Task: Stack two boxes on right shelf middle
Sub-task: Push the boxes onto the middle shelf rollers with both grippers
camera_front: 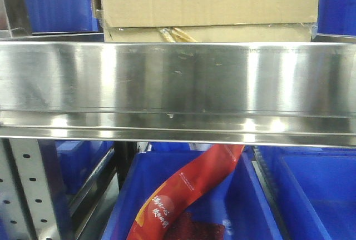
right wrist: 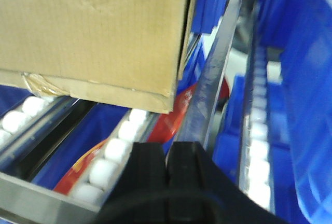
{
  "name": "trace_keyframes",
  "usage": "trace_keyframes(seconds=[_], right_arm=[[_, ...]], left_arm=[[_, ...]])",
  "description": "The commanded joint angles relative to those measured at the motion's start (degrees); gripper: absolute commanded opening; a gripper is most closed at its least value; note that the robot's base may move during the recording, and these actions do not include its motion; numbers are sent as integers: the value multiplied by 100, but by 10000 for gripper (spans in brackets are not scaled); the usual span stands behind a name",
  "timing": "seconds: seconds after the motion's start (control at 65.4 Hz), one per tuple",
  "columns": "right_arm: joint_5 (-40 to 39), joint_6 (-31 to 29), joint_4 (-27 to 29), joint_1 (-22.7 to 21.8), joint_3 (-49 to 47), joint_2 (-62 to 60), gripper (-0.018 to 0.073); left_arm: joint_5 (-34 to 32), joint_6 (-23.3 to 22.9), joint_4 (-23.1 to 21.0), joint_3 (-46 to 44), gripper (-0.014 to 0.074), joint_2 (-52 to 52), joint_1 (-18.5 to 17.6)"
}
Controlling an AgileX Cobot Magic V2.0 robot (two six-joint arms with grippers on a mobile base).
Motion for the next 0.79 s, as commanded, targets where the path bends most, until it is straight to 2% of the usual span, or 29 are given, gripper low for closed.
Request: trace_keyframes(seconds=[0.0,0.138,0.29,0.779], right_arm=[[-542,-110,-57,-24,514,-498,-162],[-817,-110,-57,-24,960,-1034,-162],[-877,-110,-57,-24,1052,-1198,-162],[-849,-110,-57,-24,1052,-1200,-162]], left_arm=[[-585,10,45,643,-111,-513,-6],[-1316,10,45,1556,-111,-1293,-6],[-2011,10,45,2149,-111,-1848,-6],[-2049,10,45,2215,-111,-2199,-6]])
